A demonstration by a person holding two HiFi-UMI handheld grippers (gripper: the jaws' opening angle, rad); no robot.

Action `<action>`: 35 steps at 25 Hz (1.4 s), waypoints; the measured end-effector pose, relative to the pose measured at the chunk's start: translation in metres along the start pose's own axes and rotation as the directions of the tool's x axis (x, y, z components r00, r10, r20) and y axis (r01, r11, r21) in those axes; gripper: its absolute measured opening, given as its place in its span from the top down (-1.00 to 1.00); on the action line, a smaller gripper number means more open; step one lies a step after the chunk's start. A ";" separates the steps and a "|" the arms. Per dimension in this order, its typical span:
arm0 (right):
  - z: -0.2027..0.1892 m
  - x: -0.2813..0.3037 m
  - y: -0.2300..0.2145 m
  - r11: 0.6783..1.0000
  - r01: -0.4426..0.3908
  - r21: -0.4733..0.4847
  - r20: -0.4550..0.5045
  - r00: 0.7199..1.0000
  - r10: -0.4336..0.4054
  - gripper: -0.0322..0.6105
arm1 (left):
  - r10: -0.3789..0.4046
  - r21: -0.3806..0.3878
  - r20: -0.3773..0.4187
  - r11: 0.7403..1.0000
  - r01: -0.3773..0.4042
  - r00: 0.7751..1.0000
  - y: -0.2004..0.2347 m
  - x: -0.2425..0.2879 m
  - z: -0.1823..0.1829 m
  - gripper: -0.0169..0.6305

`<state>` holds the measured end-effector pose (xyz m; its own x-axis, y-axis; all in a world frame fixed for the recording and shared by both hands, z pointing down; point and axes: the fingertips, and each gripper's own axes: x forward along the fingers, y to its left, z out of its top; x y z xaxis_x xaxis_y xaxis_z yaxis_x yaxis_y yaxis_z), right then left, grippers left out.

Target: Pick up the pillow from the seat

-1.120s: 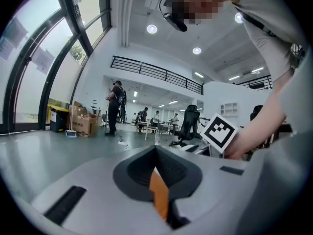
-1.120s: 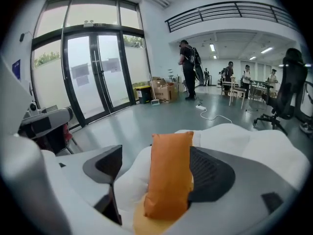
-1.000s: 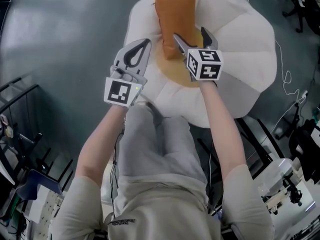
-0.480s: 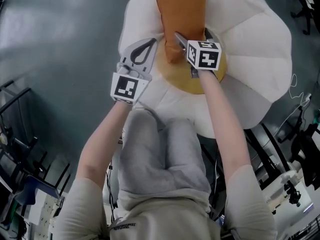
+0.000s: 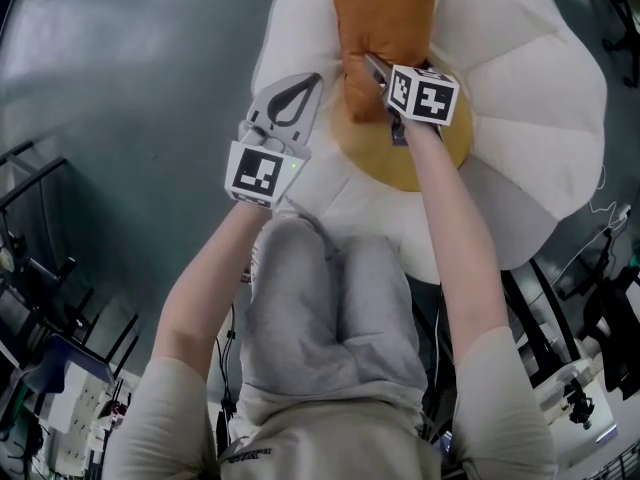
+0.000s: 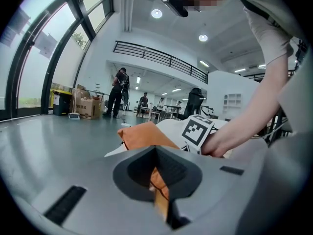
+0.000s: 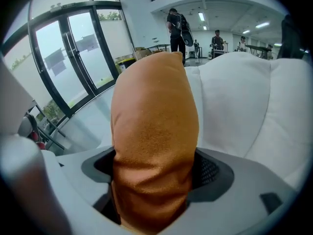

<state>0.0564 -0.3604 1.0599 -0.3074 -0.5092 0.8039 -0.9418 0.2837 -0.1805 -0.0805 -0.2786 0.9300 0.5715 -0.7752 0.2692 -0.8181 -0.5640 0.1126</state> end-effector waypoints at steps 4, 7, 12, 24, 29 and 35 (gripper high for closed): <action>0.002 -0.013 0.005 1.000 -0.008 -0.003 0.001 1.000 0.008 -0.15 | 0.005 0.014 -0.009 1.000 -0.005 1.000 -0.003 -0.004 0.004 0.92; 0.008 -0.029 0.010 1.000 0.004 -0.018 0.012 1.000 -0.003 0.08 | 0.014 0.000 -0.006 1.000 -0.014 1.000 -0.010 -0.007 0.017 0.92; 0.043 -0.079 0.031 0.998 -0.009 -0.062 0.085 0.996 0.014 0.13 | 0.003 0.047 -0.007 0.999 -0.003 1.000 -0.027 -0.021 0.058 0.92; 0.189 -0.315 0.065 0.994 -0.042 -0.097 0.308 0.949 0.070 0.09 | 0.016 0.110 0.083 0.994 -0.025 0.996 -0.060 -0.081 0.269 0.92; 0.255 -0.436 0.090 0.993 -0.066 -0.101 0.422 0.901 0.103 0.07 | 0.003 0.147 0.145 0.989 -0.024 0.989 -0.076 -0.114 0.375 0.92; 0.320 -0.586 0.106 0.989 -0.104 -0.106 0.563 0.814 0.146 0.05 | -0.001 0.133 0.304 0.990 -0.042 0.953 -0.124 -0.156 0.514 0.92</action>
<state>0.0931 -0.2916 0.3884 -0.4640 -0.8302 0.3091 -0.8850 0.4195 -0.2019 -0.0347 -0.2341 0.3829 0.5648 -0.8245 -0.0348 -0.8253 -0.5641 -0.0273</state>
